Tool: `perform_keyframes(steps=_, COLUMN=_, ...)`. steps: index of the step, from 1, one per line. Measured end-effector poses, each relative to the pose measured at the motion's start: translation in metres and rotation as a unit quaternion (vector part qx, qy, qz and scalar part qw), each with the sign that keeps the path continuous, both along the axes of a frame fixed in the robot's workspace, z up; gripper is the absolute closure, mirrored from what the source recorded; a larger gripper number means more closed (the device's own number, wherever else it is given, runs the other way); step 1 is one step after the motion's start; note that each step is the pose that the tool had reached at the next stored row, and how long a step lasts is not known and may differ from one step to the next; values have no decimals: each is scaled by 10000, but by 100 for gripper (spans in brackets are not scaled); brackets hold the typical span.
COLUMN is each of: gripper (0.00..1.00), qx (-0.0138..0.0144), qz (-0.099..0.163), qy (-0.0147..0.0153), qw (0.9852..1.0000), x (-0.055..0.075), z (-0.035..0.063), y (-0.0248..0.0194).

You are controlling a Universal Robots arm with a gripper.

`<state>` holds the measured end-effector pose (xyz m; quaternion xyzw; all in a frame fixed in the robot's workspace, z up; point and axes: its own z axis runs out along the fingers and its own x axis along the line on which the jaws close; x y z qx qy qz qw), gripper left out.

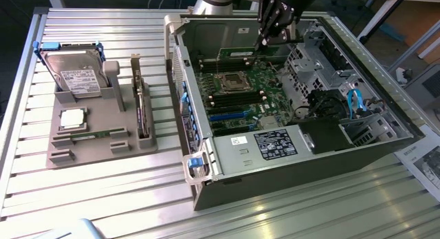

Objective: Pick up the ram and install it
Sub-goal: 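Pick up the ram and move it above insertion slot, then insert the ram into the slot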

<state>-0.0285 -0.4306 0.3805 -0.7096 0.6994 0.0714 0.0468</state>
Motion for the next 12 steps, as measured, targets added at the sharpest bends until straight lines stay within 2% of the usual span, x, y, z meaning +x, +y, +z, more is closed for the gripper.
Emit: perform_keyframes(steps=12, gripper=88, qx=0, qz=0, qy=0, qw=10000, x=0, z=0, y=0)
